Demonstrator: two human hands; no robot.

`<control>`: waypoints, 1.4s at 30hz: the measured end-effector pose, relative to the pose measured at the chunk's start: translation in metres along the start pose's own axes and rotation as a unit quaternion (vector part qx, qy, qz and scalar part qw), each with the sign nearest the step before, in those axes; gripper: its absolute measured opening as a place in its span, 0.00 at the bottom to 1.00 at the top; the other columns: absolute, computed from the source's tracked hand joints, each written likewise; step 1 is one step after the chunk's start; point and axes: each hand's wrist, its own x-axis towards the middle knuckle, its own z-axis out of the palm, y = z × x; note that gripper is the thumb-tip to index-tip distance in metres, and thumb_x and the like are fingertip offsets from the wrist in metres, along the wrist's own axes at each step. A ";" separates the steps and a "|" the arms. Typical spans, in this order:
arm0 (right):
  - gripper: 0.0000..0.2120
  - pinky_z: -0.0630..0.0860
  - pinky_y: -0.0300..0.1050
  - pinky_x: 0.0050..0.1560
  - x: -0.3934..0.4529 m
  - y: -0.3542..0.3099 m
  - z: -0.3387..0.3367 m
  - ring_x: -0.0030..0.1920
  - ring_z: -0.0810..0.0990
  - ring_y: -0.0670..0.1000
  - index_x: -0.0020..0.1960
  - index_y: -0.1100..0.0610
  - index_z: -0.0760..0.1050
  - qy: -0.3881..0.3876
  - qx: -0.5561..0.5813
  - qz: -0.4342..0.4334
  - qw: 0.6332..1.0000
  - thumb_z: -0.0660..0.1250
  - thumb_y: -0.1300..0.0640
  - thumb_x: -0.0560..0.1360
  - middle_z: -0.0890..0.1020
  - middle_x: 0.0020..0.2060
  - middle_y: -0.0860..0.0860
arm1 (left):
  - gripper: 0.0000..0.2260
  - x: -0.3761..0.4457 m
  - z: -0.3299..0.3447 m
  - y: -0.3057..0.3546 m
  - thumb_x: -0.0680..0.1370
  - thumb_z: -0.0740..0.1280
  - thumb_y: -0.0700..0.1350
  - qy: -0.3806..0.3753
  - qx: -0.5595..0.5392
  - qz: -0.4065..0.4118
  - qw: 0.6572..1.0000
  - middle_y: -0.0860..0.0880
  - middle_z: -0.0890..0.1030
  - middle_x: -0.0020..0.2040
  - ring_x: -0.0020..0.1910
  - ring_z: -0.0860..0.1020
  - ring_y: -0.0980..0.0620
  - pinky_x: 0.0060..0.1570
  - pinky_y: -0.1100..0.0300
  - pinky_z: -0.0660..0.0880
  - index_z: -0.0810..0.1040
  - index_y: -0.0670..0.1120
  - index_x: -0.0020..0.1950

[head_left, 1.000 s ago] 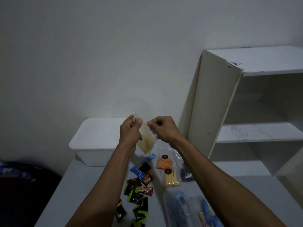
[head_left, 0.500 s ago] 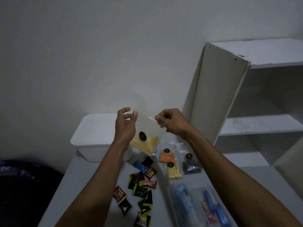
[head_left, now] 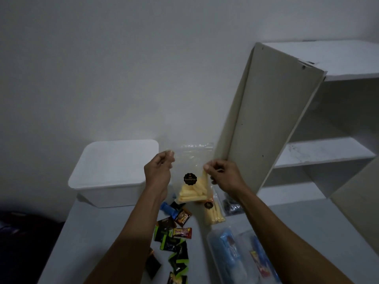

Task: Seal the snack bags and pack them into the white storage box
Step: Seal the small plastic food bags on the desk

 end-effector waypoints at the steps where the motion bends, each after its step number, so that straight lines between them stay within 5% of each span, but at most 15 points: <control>1: 0.07 0.80 0.44 0.40 0.008 0.003 0.003 0.40 0.80 0.50 0.46 0.60 0.82 0.013 0.013 0.004 1.000 0.71 0.56 0.76 0.83 0.41 0.54 | 0.04 0.006 0.003 -0.004 0.76 0.71 0.50 0.002 0.009 0.002 1.000 0.53 0.82 0.43 0.42 0.76 0.56 0.45 0.59 0.73 0.83 0.51 0.48; 9: 0.06 0.82 0.52 0.42 0.101 0.037 0.017 0.36 0.81 0.50 0.45 0.58 0.83 0.048 0.048 0.003 0.998 0.72 0.55 0.75 0.84 0.37 0.57 | 0.01 0.076 0.029 -0.048 0.76 0.72 0.44 0.044 0.116 0.000 0.992 0.51 0.82 0.43 0.43 0.78 0.56 0.43 0.64 0.74 0.83 0.48 0.47; 14: 0.04 0.82 0.45 0.41 0.176 0.069 0.035 0.38 0.82 0.51 0.45 0.57 0.83 0.064 0.054 0.024 0.996 0.71 0.57 0.76 0.84 0.37 0.54 | 0.03 0.143 0.057 -0.074 0.76 0.71 0.41 0.098 0.137 0.023 0.985 0.51 0.82 0.39 0.38 0.78 0.58 0.40 0.70 0.75 0.83 0.43 0.49; 18: 0.04 0.84 0.52 0.44 0.225 0.110 0.054 0.41 0.84 0.55 0.46 0.59 0.83 0.066 0.057 0.055 0.995 0.71 0.59 0.76 0.84 0.39 0.56 | 0.04 0.189 0.067 -0.112 0.76 0.69 0.45 0.123 0.212 -0.004 0.969 0.48 0.84 0.43 0.44 0.80 0.50 0.47 0.59 0.77 0.83 0.47 0.49; 23: 0.03 0.84 0.56 0.45 0.249 0.157 0.070 0.39 0.84 0.54 0.42 0.51 0.83 0.063 0.049 0.108 0.991 0.72 0.56 0.75 0.85 0.36 0.52 | 0.03 0.213 0.078 -0.150 0.77 0.69 0.41 0.179 0.208 -0.070 0.959 0.48 0.80 0.43 0.44 0.76 0.51 0.42 0.62 0.68 0.82 0.45 0.49; 31: 0.02 0.83 0.58 0.45 0.263 0.176 0.075 0.39 0.85 0.56 0.43 0.52 0.83 0.074 0.066 0.126 0.987 0.74 0.54 0.74 0.85 0.37 0.52 | 0.05 0.227 0.086 -0.166 0.77 0.70 0.40 0.185 0.165 -0.084 0.965 0.46 0.80 0.46 0.46 0.77 0.51 0.46 0.59 0.74 0.82 0.43 0.52; 38: 0.08 0.81 0.52 0.46 0.263 0.165 0.069 0.40 0.79 0.55 0.44 0.52 0.79 0.092 0.087 0.118 0.985 0.72 0.64 0.75 0.79 0.39 0.54 | 0.16 0.227 0.091 -0.161 0.77 0.70 0.37 0.179 0.148 -0.083 0.969 0.44 0.75 0.47 0.40 0.74 0.54 0.42 0.69 0.71 0.76 0.38 0.64; 42: 0.07 0.77 0.34 0.37 0.236 0.157 0.050 0.39 0.76 0.50 0.54 0.69 0.76 0.122 0.086 0.144 0.978 0.67 0.70 0.76 0.77 0.38 0.63 | 0.17 0.203 0.080 -0.164 0.76 0.72 0.45 0.166 0.204 -0.094 0.960 0.46 0.79 0.50 0.50 0.77 0.49 0.50 0.59 0.73 0.77 0.41 0.63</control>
